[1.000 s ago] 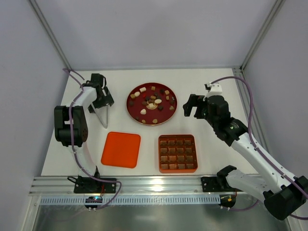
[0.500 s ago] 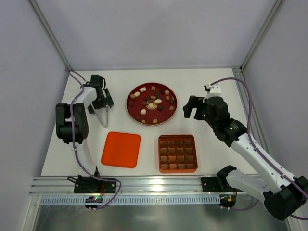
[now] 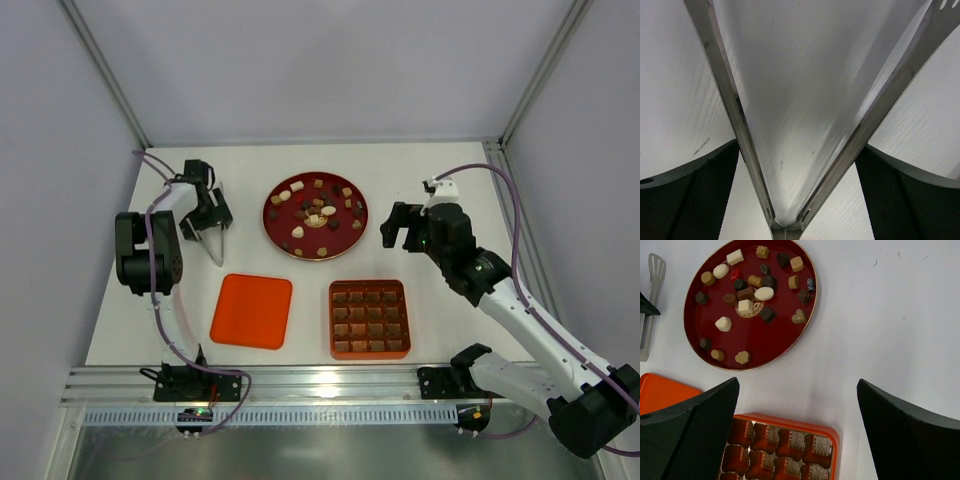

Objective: Pack the chocolate

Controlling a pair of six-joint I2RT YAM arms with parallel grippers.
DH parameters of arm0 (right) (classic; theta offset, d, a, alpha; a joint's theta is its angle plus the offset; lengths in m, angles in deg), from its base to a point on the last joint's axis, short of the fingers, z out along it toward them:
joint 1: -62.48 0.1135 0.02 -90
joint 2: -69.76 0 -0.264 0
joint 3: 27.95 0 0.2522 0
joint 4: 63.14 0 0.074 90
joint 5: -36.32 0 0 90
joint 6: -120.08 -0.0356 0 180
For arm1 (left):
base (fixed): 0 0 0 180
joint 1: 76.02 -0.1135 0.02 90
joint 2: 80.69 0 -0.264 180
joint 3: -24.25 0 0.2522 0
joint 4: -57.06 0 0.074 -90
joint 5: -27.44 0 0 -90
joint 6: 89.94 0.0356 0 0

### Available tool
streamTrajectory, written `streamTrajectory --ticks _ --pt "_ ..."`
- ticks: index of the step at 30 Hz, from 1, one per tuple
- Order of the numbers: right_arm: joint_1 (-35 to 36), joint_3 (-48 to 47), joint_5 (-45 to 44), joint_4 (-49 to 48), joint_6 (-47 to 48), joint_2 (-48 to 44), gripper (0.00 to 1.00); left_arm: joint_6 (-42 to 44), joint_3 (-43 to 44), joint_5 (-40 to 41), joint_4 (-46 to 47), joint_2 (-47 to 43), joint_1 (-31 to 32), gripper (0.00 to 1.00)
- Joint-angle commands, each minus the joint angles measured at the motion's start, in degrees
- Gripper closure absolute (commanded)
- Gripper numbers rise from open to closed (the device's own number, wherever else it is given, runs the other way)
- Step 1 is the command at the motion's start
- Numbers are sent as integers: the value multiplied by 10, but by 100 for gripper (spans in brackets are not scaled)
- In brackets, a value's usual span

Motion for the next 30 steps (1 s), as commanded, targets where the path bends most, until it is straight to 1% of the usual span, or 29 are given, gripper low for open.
streamTrajectory --ticks 1,5,10,18,24,30 --pt "0 4 -4 -24 -6 -14 0 -8 -22 -29 12 1 -3 8" --pt "0 5 -3 -24 -9 -16 0 -16 -37 -27 1 -16 2 8" --pt "-1 12 -3 -24 -12 -24 0 -4 -43 -26 -13 -30 3 8" --pt "0 22 -1 -28 -19 -32 0 23 -40 -42 -23 -16 7 9" --pt "-1 25 -4 -26 -19 -36 0 28 -34 -37 -25 -2 7 16" --pt "0 27 -1 -32 -19 -39 0 29 -18 -40 -29 5 9 32"
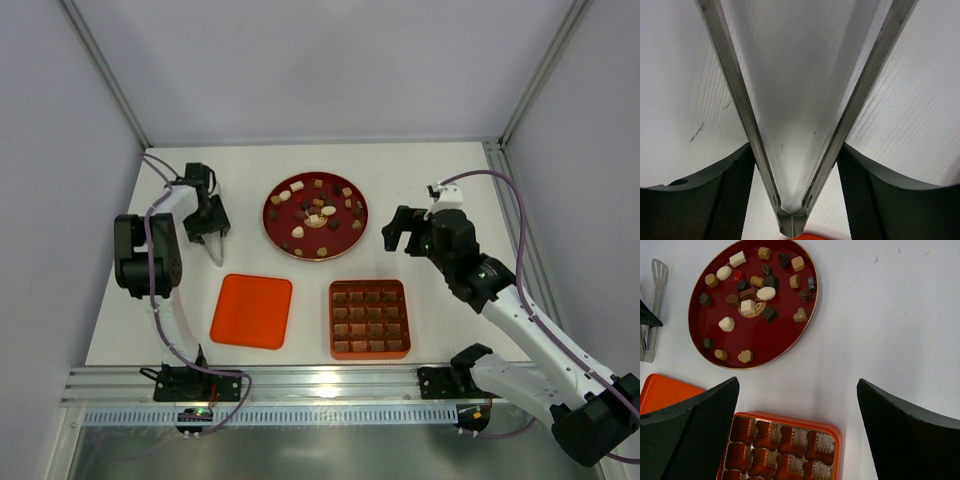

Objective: Pack the chocolate

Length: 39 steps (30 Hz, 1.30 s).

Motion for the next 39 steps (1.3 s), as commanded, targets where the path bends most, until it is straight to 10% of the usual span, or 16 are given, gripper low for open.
streamTrajectory --ticks 1,9,39 --pt "-1 1 -1 -24 -4 -10 0 2 9 -21 -17 23 4 37" --pt "0 -5 -3 -25 2 -10 0 -2 51 -5 -45 -17 31 51" --pt "0 -28 -10 -22 14 12 0 -3 116 -10 -176 -210 68 50"
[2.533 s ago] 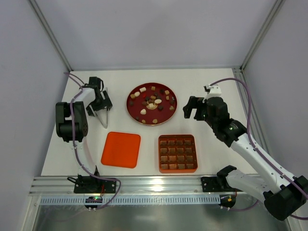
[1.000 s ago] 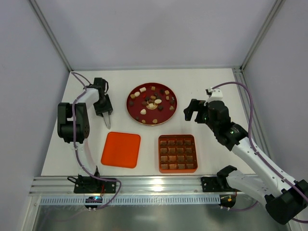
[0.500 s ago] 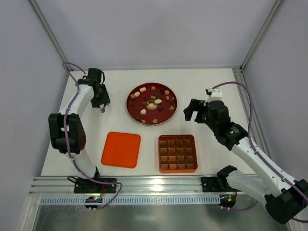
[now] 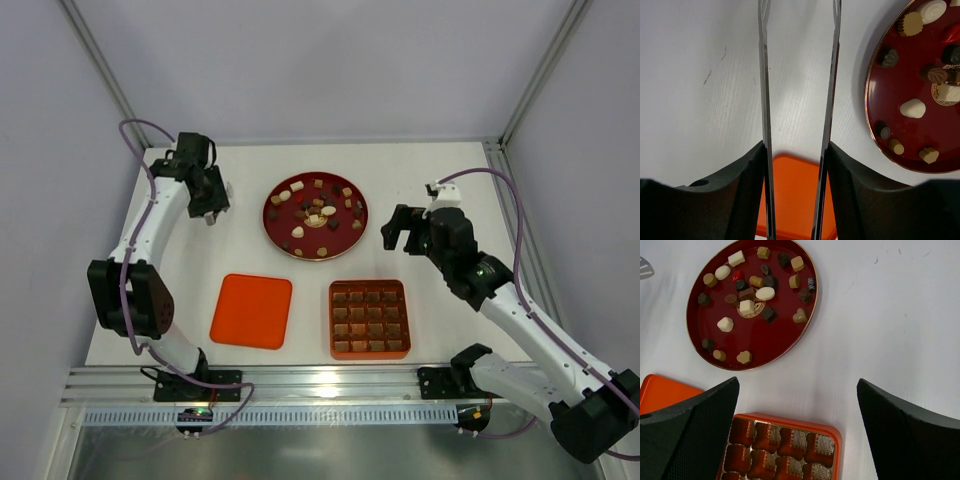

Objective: Pack the chocolate

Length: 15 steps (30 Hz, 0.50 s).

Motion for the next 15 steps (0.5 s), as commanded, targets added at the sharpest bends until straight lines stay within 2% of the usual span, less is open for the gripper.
streamTrajectory --ticks 1,10,15 --pt "0 -23 -10 -18 12 3 0 -4 24 -12 -17 -39 4 50" --pt "0 -32 -11 -17 16 8 0 2 42 -28 -42 -74 15 50" --pt "0 -36 -10 -15 17 11 0 3 69 -31 -61 -86 44 50"
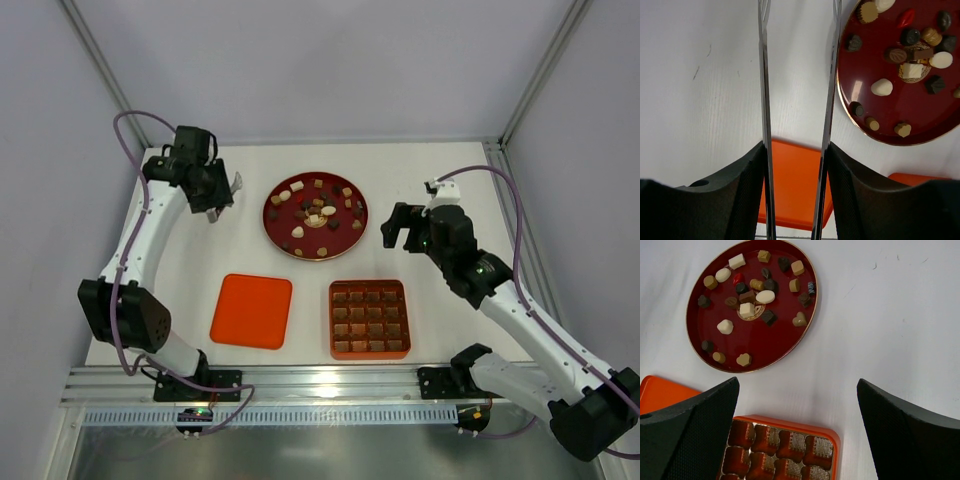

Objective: Pack the chocolate

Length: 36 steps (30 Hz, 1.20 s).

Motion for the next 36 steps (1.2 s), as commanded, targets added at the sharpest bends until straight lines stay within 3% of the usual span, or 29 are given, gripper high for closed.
streamTrajectory --ticks 1,18,28,36 --pt "0 -27 -8 -12 7 6 0 1 38 -13 -13 -34 22 50" --pt "0 -30 -14 1 7 1 0 -17 55 -41 -26 -30 173 54" --pt "0 -30 -17 7 9 -3 0 -39 58 -58 2 27 277 55" --pt "0 -25 -22 11 10 -10 0 -37 90 -53 11 92 307 55"
